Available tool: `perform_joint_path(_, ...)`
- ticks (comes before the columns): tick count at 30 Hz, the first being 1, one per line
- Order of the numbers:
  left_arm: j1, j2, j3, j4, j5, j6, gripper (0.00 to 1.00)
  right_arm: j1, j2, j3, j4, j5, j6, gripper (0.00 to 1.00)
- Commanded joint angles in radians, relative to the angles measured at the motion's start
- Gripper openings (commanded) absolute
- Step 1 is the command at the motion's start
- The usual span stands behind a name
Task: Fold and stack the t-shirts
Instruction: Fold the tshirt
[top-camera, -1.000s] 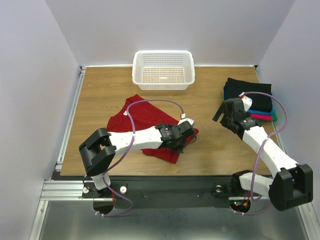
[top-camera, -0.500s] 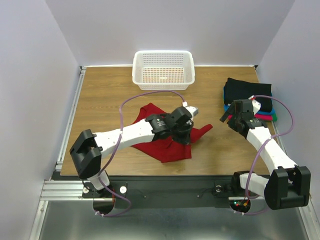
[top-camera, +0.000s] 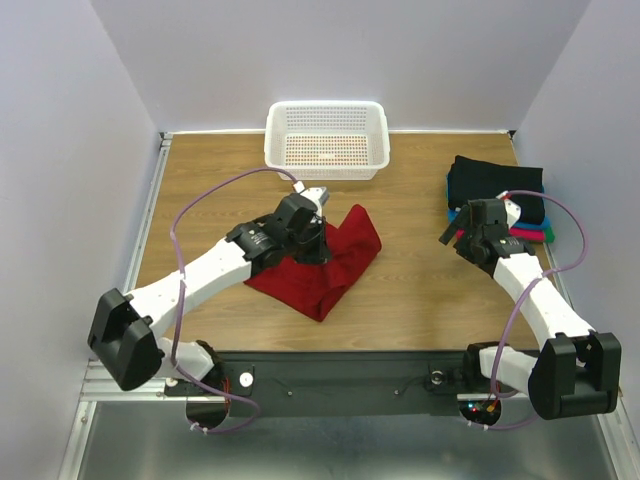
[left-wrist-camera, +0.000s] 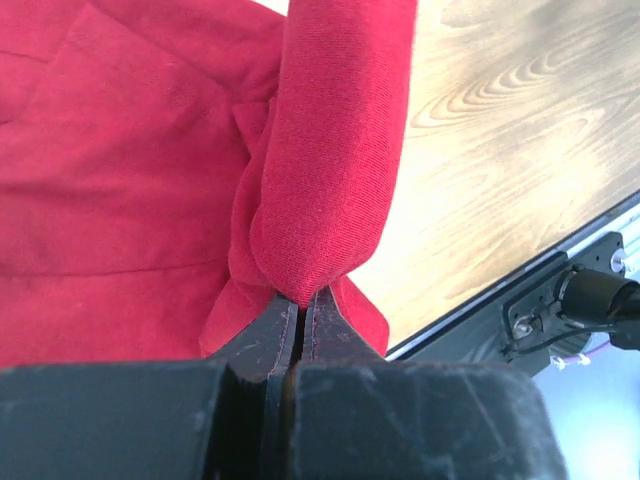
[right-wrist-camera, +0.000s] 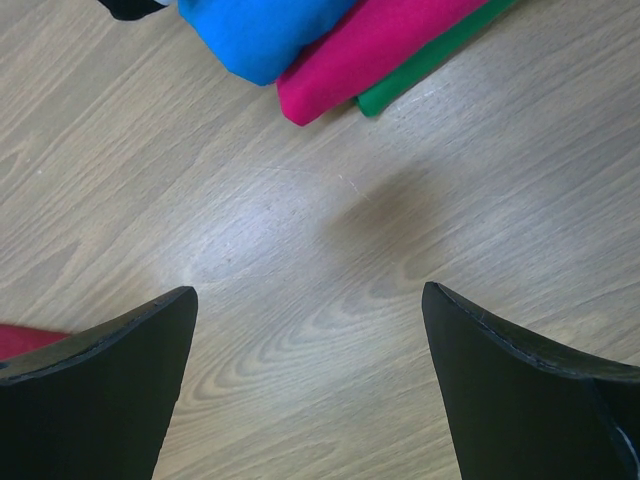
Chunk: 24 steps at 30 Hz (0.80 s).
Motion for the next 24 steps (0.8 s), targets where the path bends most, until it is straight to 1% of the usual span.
perform_joint_path(1, 0.039, -0.079, -0.022, 0.033, -0.052, 0.017, 0.00, -0.008, -0.024, 0.011, 0.011, -0.007, -0.013, 1.00)
perform_joint_path(4, 0.090, -0.119, -0.046, 0.037, -0.069, 0.023, 0.00, -0.008, -0.026, 0.009, 0.013, -0.011, -0.015, 1.00)
perform_joint_path(6, 0.119, -0.127, -0.052, 0.053, -0.054, 0.036, 0.00, -0.008, -0.026, 0.009, 0.013, -0.012, -0.016, 1.00)
perform_joint_path(15, 0.213, -0.122, -0.083, 0.094, -0.019, 0.069, 0.00, -0.008, -0.032, 0.009, 0.016, -0.018, -0.019, 1.00)
perform_joint_path(19, 0.254, -0.120, -0.083, 0.076, -0.072, 0.078, 0.00, -0.008, -0.033, 0.008, 0.017, -0.020, -0.024, 1.00)
perform_joint_path(24, 0.323, -0.131, -0.164, 0.146, -0.039, 0.110, 0.00, -0.008, -0.032, 0.009, 0.022, -0.030, -0.027, 1.00)
